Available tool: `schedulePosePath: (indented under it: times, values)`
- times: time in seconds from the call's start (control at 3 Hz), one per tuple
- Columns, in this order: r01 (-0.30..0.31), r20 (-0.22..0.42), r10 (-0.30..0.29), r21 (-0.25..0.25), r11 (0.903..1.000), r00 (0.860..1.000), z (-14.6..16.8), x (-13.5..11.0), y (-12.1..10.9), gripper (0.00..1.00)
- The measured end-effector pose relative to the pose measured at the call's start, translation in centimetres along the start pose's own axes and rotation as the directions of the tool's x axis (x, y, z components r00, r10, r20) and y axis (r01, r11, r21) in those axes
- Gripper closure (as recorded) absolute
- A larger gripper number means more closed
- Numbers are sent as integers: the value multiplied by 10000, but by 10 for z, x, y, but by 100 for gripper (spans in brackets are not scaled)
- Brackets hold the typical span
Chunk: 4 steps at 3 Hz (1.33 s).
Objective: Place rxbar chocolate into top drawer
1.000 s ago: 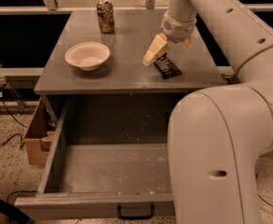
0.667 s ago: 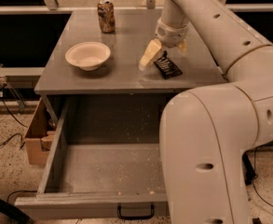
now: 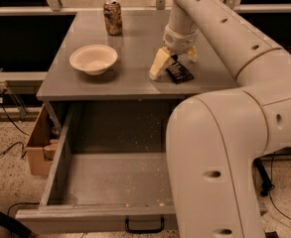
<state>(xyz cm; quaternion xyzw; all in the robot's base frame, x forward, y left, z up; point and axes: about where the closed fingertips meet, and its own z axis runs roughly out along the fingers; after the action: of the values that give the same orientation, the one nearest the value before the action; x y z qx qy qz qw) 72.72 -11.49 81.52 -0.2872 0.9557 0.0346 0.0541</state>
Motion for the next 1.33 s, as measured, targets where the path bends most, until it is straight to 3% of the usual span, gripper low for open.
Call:
schedulePosePath:
  times: [0.67, 1.0, 1.33]
  values:
    - [0, 1, 0, 1, 10000, 10000, -19, -2, 1, 93]
    - [55, 87, -55, 53, 10000, 9999, -25, 0, -3, 100]
    - [921, 917, -958, 439, 9948, 9912, -56, 10, -1, 100]
